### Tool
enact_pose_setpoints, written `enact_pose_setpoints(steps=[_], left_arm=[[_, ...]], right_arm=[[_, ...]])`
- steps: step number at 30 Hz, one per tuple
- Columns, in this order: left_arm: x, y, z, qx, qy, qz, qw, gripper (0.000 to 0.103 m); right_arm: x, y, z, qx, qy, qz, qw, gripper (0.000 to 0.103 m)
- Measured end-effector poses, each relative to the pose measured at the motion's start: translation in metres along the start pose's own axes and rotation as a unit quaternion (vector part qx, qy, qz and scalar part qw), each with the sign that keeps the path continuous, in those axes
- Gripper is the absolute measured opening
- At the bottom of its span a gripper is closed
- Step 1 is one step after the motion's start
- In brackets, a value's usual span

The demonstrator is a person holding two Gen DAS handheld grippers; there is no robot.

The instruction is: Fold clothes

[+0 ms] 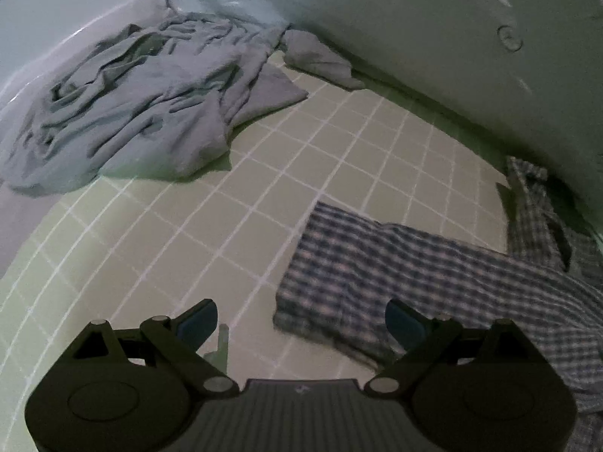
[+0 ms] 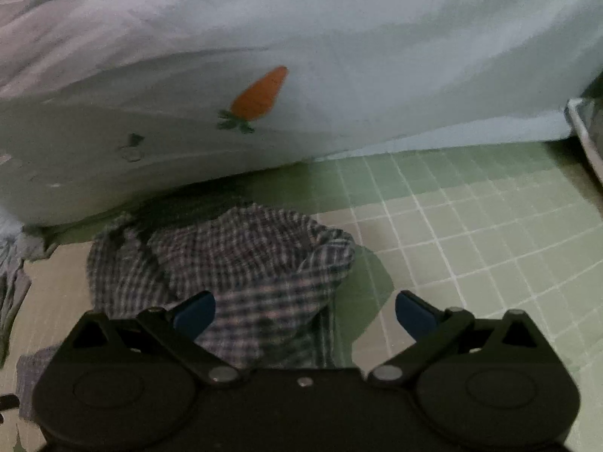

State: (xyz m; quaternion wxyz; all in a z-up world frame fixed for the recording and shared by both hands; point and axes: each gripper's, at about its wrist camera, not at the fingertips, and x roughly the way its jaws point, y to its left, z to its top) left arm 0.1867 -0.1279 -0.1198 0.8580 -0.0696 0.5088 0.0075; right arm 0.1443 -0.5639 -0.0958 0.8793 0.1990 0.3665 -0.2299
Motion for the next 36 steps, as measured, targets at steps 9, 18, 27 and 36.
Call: enact_pose_setpoints(steps=[9,18,27,36], left_arm=[[0.019,-0.003,0.003,0.024,0.012,0.004,0.9996,0.077],[0.017,-0.006,0.008,0.014,-0.022,-0.021,0.9994,0.014],[-0.051,-0.006,0.056,0.002,-0.164,-0.033,0.9860,0.007],[-0.021,0.004,0.073,-0.011,-0.151,-0.003,0.9885,0.008]], right_arm=[[0.023,-0.015,0.004,0.062,0.029,0.015,0.998,0.042],[0.016,-0.006,0.015,0.037,0.008,0.032,0.999,0.002],[0.003,0.022,0.057,0.011,-0.063,0.066,0.996,0.001],[0.063,0.051,0.063,-0.025,-0.015,0.063,0.998,0.001]])
